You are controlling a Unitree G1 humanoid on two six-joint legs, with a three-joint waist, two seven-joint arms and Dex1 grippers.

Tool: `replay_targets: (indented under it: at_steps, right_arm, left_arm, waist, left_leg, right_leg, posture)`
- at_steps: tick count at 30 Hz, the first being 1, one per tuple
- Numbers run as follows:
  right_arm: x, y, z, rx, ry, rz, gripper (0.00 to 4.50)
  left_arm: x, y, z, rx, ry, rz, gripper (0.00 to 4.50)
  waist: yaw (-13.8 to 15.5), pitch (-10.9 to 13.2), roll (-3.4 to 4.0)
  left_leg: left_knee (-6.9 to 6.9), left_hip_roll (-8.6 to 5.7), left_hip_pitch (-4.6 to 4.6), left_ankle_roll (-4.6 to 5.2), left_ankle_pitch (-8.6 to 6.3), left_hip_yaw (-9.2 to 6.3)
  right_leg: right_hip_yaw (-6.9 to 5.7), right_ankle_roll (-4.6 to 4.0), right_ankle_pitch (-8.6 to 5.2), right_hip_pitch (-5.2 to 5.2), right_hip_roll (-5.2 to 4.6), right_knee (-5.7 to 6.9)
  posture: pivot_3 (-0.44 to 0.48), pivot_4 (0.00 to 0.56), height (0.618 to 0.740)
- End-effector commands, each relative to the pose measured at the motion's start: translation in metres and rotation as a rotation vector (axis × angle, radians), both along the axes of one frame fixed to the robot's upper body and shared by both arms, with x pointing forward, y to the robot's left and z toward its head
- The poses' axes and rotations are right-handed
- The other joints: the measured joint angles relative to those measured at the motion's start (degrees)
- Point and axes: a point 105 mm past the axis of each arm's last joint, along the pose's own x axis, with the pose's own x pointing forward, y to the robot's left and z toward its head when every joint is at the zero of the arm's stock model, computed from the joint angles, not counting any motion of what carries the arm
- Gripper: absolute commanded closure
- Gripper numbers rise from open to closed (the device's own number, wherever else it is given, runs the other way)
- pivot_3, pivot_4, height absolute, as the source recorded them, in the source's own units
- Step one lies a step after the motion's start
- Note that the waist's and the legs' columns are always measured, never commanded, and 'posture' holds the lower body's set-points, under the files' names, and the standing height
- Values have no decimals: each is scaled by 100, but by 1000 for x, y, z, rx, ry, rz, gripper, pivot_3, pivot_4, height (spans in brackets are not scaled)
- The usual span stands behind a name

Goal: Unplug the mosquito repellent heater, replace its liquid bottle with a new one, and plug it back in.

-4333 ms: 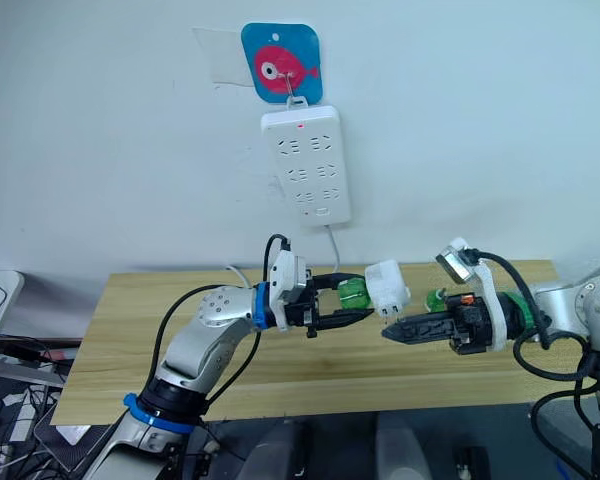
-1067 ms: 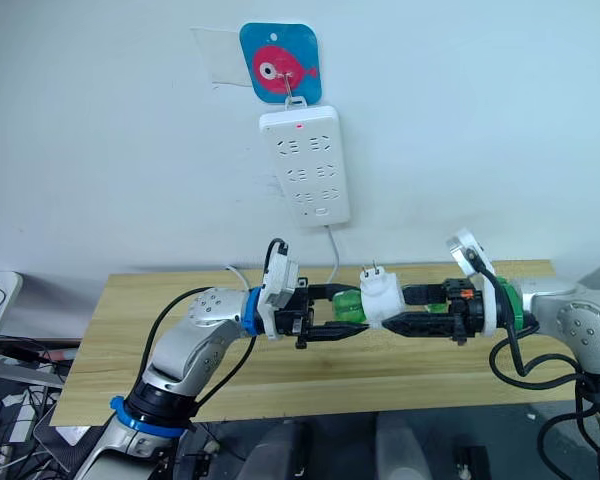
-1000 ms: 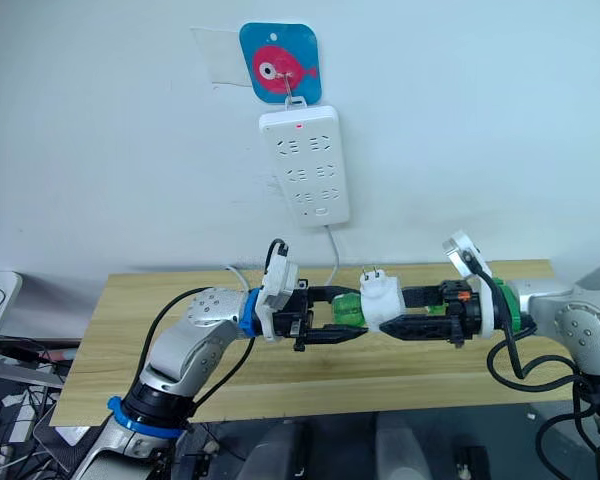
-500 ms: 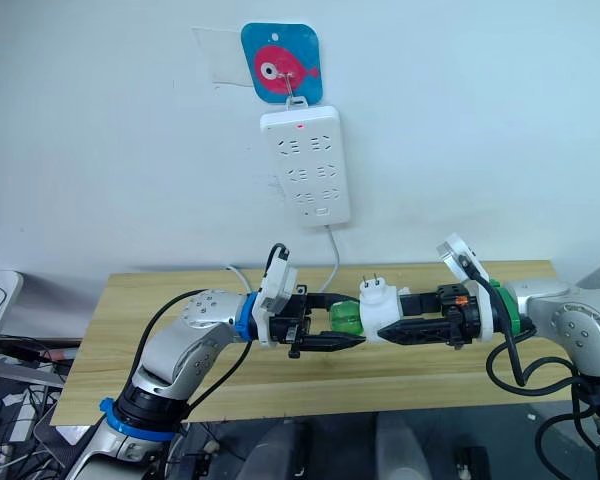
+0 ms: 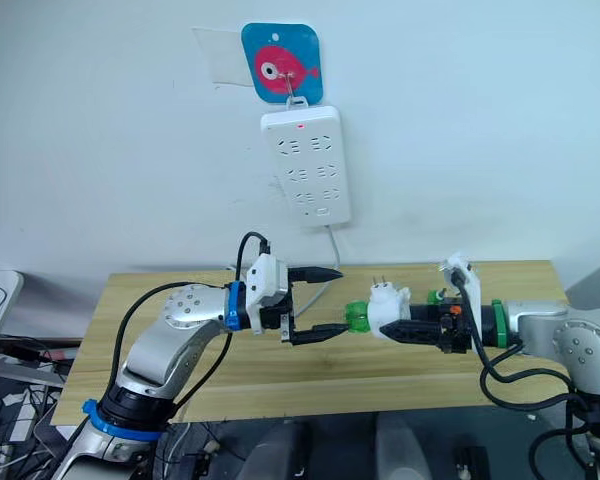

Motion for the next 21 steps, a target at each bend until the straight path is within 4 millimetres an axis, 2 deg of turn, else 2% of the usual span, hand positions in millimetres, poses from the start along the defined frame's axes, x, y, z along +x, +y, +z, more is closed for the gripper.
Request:
replay_targets:
  at_steps: [1, 10, 16, 21]
  right_arm:
    - [5, 4, 10, 4, -25, -78, 1457]
    - [10, 7, 7, -18, 11, -166, 1457]
    - [10, 15, 6, -9, 17, -180, 1457]
    - [13, 18, 7, 5, 20, -201, 1457]
  left_arm:
    - [0, -13, -5, 102, -168, -1, 0]
    - [8, -27, -21, 272, -359, 39, 0]
    - [20, -33, -21, 319, -402, 101, 0]
    - [20, -38, -23, 340, -406, 115, 0]
  waist:
    - [-1, 0, 0]
    - [-9, -1, 2]
    - [-11, -1, 2]
    - [-12, -2, 2]
  left_leg:
    - [0, -1, 0, 0, 0, 0]
    - [-2, -1, -1, 1, 0, 2]
    - [-2, 0, -1, 1, 0, 3]
    - [-1, -1, -1, 1, 0, 5]
  right_leg:
    - [0, 0, 0, 0, 0, 0]
    - [1, 0, 0, -1, 0, 2]
    - [0, 0, 0, -1, 2, 4]
    - [2, 0, 0, -1, 2, 5]
  posture:
    - [-109, 221, 740]
    - [-117, 218, 740]
    - [-108, 219, 740]
    - [-111, 220, 740]
